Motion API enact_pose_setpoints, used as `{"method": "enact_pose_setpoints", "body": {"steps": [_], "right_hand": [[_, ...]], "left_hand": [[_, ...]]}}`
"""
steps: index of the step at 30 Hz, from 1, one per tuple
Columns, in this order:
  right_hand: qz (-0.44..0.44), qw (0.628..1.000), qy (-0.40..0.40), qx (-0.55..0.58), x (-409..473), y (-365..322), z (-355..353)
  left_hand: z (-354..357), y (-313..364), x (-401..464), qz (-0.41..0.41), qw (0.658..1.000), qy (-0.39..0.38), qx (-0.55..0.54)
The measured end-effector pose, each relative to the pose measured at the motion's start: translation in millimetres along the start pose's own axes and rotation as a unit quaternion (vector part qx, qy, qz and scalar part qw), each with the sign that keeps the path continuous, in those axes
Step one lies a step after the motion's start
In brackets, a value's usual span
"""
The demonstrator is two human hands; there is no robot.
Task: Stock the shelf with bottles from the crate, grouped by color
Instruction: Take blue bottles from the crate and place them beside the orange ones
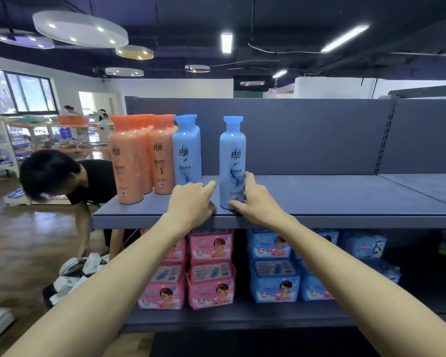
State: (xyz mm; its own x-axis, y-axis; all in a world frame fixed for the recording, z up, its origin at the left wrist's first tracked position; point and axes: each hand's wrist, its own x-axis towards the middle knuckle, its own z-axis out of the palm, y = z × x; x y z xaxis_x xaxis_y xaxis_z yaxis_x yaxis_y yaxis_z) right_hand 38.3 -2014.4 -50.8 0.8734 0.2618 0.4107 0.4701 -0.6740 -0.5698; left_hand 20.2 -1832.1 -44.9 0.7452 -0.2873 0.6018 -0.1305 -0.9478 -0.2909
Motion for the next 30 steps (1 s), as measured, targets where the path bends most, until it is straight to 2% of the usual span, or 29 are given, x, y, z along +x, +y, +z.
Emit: {"method": "enact_pose_setpoints", "body": {"steps": [13,30], "right_hand": [[0.026,0.998,0.008,-0.059,36.5,-3.3,22.3],[0.070,0.996,0.015,-0.061,122.3,-1.8,63.8]], "left_hand": [[22.7,-16.4,4.7,-0.017,0.999,0.029,-0.028],[40.4,-40.0,19.0,0.018,0.979,0.193,-0.063]]}}
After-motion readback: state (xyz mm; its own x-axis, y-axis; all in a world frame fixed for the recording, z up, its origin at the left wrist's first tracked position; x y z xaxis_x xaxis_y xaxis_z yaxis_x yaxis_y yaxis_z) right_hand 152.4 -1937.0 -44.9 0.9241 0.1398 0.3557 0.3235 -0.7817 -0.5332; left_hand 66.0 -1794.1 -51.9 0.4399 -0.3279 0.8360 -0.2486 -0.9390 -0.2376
